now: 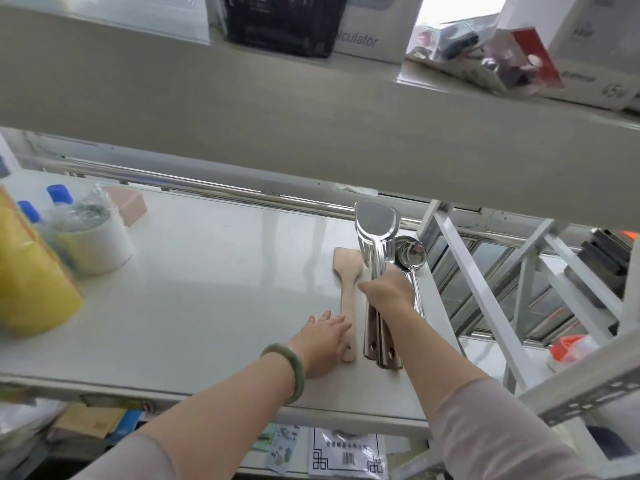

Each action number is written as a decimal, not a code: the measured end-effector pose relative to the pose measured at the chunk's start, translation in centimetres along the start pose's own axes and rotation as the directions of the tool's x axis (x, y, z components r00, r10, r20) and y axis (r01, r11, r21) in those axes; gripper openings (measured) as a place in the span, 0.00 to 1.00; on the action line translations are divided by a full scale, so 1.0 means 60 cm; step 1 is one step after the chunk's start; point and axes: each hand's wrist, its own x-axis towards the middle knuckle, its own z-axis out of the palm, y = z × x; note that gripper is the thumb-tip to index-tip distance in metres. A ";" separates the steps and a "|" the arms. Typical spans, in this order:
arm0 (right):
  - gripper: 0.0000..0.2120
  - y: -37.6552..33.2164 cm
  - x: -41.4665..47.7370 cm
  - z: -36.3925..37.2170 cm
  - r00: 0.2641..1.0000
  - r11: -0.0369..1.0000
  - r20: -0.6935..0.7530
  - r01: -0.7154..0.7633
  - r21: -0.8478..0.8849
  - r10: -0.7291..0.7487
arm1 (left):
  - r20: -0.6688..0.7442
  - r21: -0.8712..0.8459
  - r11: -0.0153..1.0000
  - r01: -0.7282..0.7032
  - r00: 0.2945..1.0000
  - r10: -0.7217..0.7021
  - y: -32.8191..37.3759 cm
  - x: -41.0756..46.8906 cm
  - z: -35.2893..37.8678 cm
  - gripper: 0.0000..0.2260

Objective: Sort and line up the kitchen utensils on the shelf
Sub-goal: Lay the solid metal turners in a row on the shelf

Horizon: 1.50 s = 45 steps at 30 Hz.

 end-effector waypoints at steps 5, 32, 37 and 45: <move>0.15 -0.047 -0.031 0.010 0.997 0.970 0.014 0.077 0.230 -0.082 | -0.111 -0.795 0.607 0.004 0.982 -0.152 0.038 -0.025 -0.046 0.19; 0.09 -0.365 -0.212 0.387 0.961 0.895 0.278 -0.121 0.428 -0.004 | -0.197 -0.656 0.707 0.263 0.845 -0.497 -0.382 -0.261 -0.150 0.08; 0.12 -0.377 -0.204 0.407 0.964 0.927 0.258 -0.158 0.339 0.069 | -0.201 -0.644 0.697 0.317 0.808 -0.553 -0.403 -0.258 -0.158 0.05; 0.14 -0.386 -0.189 0.407 0.974 0.984 0.209 -0.114 0.136 0.084 | -0.265 -0.407 0.803 0.435 0.785 -0.559 -0.424 -0.263 -0.179 0.07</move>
